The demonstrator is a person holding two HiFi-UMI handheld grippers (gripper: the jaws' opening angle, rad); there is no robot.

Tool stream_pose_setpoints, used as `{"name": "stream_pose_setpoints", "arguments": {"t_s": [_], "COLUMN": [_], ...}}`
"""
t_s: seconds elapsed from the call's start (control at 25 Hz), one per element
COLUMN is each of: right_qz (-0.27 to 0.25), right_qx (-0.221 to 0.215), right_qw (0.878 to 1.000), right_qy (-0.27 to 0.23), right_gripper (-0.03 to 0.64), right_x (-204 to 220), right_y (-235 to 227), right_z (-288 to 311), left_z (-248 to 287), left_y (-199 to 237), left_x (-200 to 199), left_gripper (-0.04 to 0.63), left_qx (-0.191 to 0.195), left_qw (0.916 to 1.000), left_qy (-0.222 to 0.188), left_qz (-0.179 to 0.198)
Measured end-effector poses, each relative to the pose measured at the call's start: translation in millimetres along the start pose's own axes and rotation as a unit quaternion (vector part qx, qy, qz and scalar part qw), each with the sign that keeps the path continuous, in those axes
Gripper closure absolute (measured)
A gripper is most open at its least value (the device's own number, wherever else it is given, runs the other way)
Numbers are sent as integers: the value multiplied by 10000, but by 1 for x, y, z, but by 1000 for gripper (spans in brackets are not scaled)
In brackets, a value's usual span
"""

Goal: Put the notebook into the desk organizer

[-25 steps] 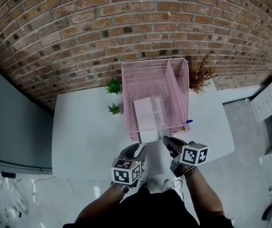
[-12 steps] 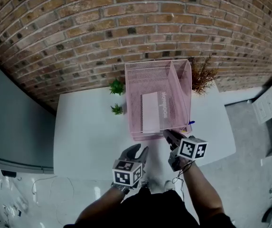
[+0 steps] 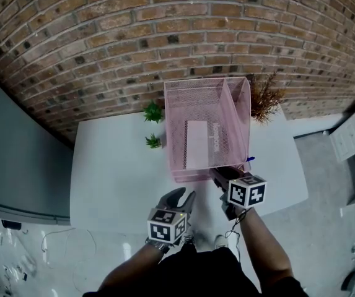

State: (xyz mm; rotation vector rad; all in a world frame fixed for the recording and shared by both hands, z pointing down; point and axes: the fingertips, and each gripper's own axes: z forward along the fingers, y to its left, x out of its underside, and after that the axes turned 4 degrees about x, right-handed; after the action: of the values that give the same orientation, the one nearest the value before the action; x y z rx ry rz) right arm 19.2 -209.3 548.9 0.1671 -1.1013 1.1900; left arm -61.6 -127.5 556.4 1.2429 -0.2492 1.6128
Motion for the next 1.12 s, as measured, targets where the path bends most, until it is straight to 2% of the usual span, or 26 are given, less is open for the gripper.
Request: {"name": "stream_pose_setpoints", "arguments": {"t_s": [0.28, 0.48, 0.64, 0.76, 0.92, 1.0, 1.12], "right_qz": [-550, -1048, -1150, -1122, -1104, -1264, -1557], "right_qx": [-3, 54, 2, -303, -1081, -1397, -1704], "right_qw": [9972, 9892, 9853, 9874, 9870, 9821, 9724], "right_qy": [509, 1022, 1264, 1074, 446, 63, -353], "right_gripper": [443, 433, 430, 431, 450, 494, 613], "right_x": [9, 24, 39, 38, 20, 8, -3], "right_y": [3, -2, -7, -1, 26, 38, 52], "right_z": [-8, -17, -24, -33, -56, -76, -109], "left_z": [-2, -6, -9, -13, -23, -30, -48], "left_y": [-9, -19, -31, -42, -57, -68, -88], "left_x": [0, 1, 2, 0, -5, -9, -16], "left_gripper": [459, 459, 459, 459, 459, 459, 459], "left_qx": [-8, -80, -186, -308, -552, -694, -945], "left_qw": [10000, 9999, 9997, 9992, 9976, 9960, 9917], "left_qy": [-24, -70, -127, -230, -424, -569, -872], "left_qz": [27, 59, 66, 80, 28, -7, -58]}}
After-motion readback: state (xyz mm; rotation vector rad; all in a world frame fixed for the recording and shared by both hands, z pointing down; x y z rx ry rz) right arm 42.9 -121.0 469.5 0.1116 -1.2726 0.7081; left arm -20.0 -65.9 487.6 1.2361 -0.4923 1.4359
